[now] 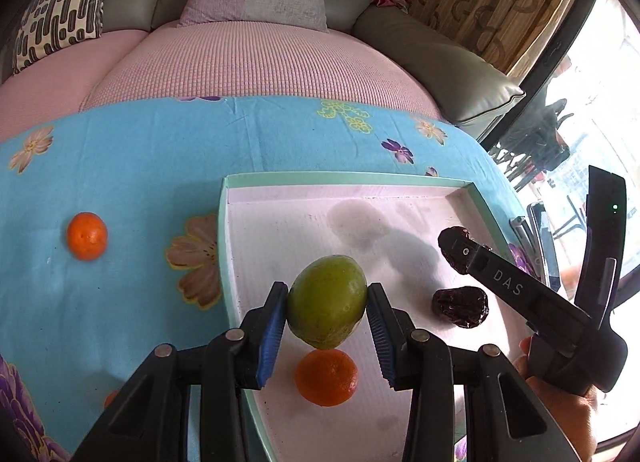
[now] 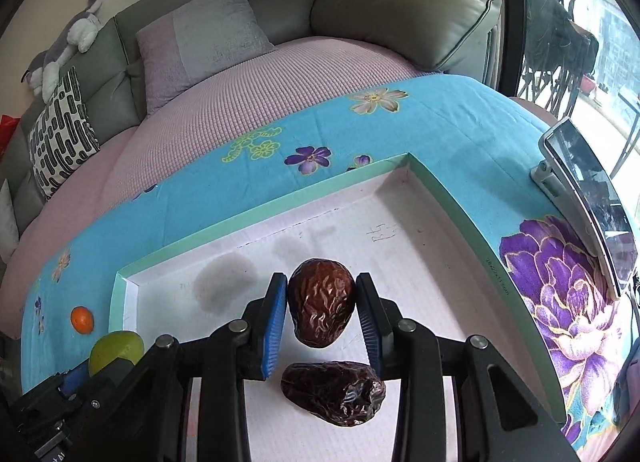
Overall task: Organize fruits
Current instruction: 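Place the pear in the tray while the right gripper places the date beside the other date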
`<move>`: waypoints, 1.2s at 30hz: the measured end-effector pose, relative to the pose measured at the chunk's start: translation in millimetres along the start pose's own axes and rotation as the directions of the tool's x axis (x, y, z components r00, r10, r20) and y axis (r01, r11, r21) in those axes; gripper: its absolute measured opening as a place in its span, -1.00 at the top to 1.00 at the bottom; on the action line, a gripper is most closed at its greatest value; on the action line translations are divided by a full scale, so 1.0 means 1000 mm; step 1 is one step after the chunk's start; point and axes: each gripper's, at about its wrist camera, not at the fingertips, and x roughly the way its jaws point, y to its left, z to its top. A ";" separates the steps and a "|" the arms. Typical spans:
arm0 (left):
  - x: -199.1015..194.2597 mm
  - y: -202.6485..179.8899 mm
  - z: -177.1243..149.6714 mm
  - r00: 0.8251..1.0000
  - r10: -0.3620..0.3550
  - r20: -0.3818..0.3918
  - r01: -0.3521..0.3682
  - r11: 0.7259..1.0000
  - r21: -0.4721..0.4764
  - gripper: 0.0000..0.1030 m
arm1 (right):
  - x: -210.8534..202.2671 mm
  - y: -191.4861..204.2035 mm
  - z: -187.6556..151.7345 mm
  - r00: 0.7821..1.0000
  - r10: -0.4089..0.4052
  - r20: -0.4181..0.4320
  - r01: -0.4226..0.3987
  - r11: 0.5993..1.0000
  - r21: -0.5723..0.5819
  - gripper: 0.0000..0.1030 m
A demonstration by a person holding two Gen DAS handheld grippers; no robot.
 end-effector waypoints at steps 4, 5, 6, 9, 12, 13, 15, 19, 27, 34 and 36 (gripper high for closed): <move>0.005 0.003 -0.003 1.000 0.009 -0.005 -0.009 1.000 -0.002 0.17 | 0.009 -0.002 -0.005 1.000 0.011 -0.011 -0.011 1.000 0.005 0.29; 0.007 0.004 -0.004 1.000 0.008 -0.009 -0.008 1.000 -0.004 0.17 | 0.010 -0.001 -0.005 1.000 0.007 -0.016 -0.007 1.000 -0.002 0.29; 0.008 0.004 -0.005 1.000 0.010 -0.013 -0.011 1.000 -0.003 0.17 | 0.012 -0.001 -0.006 1.000 0.003 -0.019 -0.003 1.000 -0.006 0.29; 0.012 0.005 -0.007 1.000 0.015 -0.024 -0.015 1.000 -0.002 0.17 | 0.014 0.000 -0.005 1.000 -0.008 -0.022 0.008 1.000 -0.014 0.29; 0.017 0.006 -0.009 0.999 0.021 -0.041 -0.021 1.000 -0.004 0.17 | 0.015 0.000 -0.006 0.999 -0.016 -0.028 0.015 1.000 -0.023 0.29; 0.018 0.007 -0.010 0.999 0.024 -0.047 -0.024 1.000 -0.006 0.17 | 0.015 0.001 -0.005 0.999 -0.017 -0.031 0.016 1.000 -0.024 0.29; 0.019 0.009 -0.010 0.998 0.023 -0.050 -0.024 1.000 -0.010 0.17 | 0.015 0.002 -0.005 0.999 -0.022 -0.033 0.021 0.999 -0.034 0.29; 0.018 0.009 -0.010 0.998 0.026 -0.051 -0.026 1.000 -0.008 0.17 | 0.016 0.003 -0.005 0.999 -0.030 -0.037 0.029 0.999 -0.046 0.29; 0.018 0.009 -0.009 0.998 0.026 -0.058 -0.027 1.000 -0.008 0.17 | 0.018 0.008 -0.006 0.998 -0.045 -0.047 0.042 0.997 -0.072 0.29; 0.015 0.007 -0.008 0.997 0.036 -0.067 -0.035 0.999 0.006 0.15 | 0.023 0.008 -0.006 0.996 -0.058 -0.067 0.053 0.995 -0.080 0.29; 0.009 0.006 -0.005 0.998 0.031 -0.054 -0.031 0.999 0.009 0.14 | 0.023 0.008 -0.006 0.996 -0.059 -0.069 0.053 0.995 -0.083 0.29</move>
